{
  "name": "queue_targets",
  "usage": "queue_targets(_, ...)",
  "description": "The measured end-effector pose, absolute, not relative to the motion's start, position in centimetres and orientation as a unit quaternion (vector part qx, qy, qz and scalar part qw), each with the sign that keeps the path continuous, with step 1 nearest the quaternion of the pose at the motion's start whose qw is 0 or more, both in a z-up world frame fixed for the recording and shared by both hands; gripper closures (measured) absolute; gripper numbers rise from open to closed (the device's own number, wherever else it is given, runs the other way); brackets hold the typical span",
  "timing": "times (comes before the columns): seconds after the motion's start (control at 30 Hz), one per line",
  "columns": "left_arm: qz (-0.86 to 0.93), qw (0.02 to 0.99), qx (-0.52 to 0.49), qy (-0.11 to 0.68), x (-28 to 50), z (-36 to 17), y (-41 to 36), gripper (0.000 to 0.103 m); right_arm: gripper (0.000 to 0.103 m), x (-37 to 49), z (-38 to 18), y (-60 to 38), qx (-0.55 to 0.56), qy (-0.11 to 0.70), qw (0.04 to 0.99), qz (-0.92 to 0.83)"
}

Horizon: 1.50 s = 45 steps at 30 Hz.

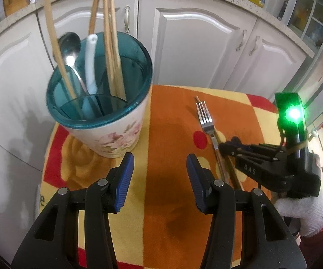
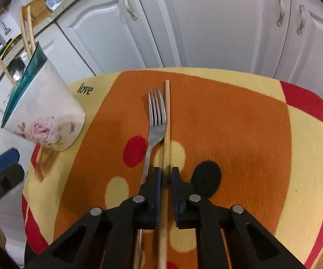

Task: Organize utensils
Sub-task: 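Move both tools back from the cup toward the fork and chopstick, then grasp the metal fork with the left tool while the right tool grasps the chopstick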

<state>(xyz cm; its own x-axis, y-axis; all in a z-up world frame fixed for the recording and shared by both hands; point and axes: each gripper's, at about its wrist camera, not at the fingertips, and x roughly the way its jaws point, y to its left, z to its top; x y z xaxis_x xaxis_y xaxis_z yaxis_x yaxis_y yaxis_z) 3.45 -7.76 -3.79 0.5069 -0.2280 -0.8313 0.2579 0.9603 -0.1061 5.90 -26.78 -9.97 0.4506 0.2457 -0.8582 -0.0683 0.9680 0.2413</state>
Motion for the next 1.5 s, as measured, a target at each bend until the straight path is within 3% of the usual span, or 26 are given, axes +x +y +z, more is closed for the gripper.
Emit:
queue_targets(0.47,-0.195,0.85,0.016,0.488,5.7,-6.1,-12.7,0.055,0.097,-1.1,-9.9,-35.9,0.18,0.518,0.835,0.044)
queue_targets(0.6,-0.214,0.833,0.008,0.51,6.8,-7.5,-14.5,0.055,0.081,-1.0,-9.5,-36.5,0.197,0.509,0.837,0.048)
queue_targets(0.97,-0.224,0.8,0.018,0.556,9.1,-10.7,-18.4,0.056,0.081,2.8,-9.2,-35.0,0.14,0.511,0.845,0.073)
queue_targets(1.07,-0.222,0.81,0.044,0.541,9.3,-10.8,-19.2,0.075,0.085,4.0,-9.8,-34.7,0.127,0.511,0.847,0.07)
queue_targets(1.13,-0.22,0.814,0.053,0.535,9.7,-10.9,-19.4,0.091,0.096,4.8,-9.9,-34.6,0.126,0.51,0.848,0.072)
queue_targets(1.5,-0.239,0.816,0.002,0.525,8.1,-8.0,-15.8,0.098,0.097,1.8,-6.0,-35.6,0.154,0.471,0.863,0.101)
